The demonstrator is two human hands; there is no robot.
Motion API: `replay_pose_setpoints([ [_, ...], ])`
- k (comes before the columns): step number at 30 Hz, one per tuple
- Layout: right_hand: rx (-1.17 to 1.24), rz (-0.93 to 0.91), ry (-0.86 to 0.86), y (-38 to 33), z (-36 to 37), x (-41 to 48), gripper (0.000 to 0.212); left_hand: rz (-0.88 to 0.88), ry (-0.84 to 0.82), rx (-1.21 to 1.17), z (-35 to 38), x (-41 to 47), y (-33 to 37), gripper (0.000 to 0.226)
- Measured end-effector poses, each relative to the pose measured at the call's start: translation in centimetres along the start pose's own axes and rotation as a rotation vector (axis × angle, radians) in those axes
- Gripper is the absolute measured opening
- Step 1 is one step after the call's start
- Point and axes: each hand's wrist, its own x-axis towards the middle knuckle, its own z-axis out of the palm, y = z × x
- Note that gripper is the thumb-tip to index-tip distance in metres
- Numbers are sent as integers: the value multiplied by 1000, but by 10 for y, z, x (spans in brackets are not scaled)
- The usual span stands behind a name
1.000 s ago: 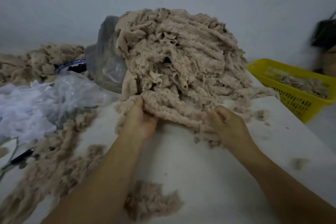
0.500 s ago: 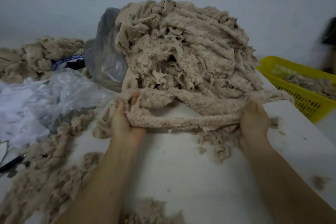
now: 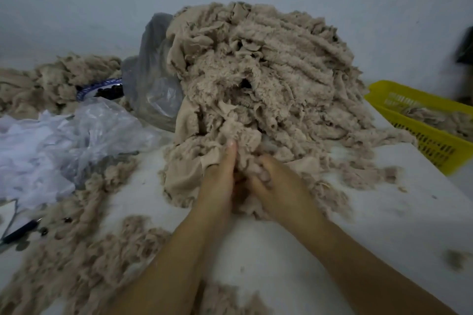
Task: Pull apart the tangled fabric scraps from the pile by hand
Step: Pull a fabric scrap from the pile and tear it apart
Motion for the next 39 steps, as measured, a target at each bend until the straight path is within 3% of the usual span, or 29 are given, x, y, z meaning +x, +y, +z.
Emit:
replay_pose_setpoints([
  [3, -26, 34, 109, 17, -14, 2, 10, 71, 191, 124, -4, 3, 2, 70],
  [6, 51, 244, 273, 40, -38, 4, 17, 129, 301, -265, -21, 14, 20, 43],
  [9, 153, 451, 474, 57, -56, 7, 25, 132, 271, -620, -37, 15, 34, 37],
  [12, 227, 481, 560, 56, -64, 7, 32, 129, 210, -658, -37, 11, 39, 39],
  [17, 417, 680, 694, 67, -71, 6, 17, 109, 179, -799, -40, 11, 42, 34],
  [20, 445, 728, 776, 68, -74, 6, 22, 116, 163, -886, -45, 10, 43, 35],
  [23, 241, 640, 718, 62, -70, 7, 15, 125, 104, -870, -40, 7, 42, 35],
  [26, -110, 293, 698, 41, -61, 8, 41, 91, -3, -757, -26, 2, 42, 32],
  [27, -91, 169, 641, 30, -53, 8, 45, 66, -44, -699, -19, 0, 39, 31],
  [29, 42, 29, 354, 5, -34, 5, 48, 34, -107, -576, -7, -5, 30, 32],
  [32, 104, 86, -28, -6, -8, 0, 27, 36, -165, -406, 0, -10, 21, 39],
  [35, 71, 130, -22, 6, -11, 2, 14, 74, -213, -449, -5, -10, 26, 34],
  [39, -48, 207, 110, 26, -29, 5, 32, 144, -183, -642, -15, -7, 35, 36],
])
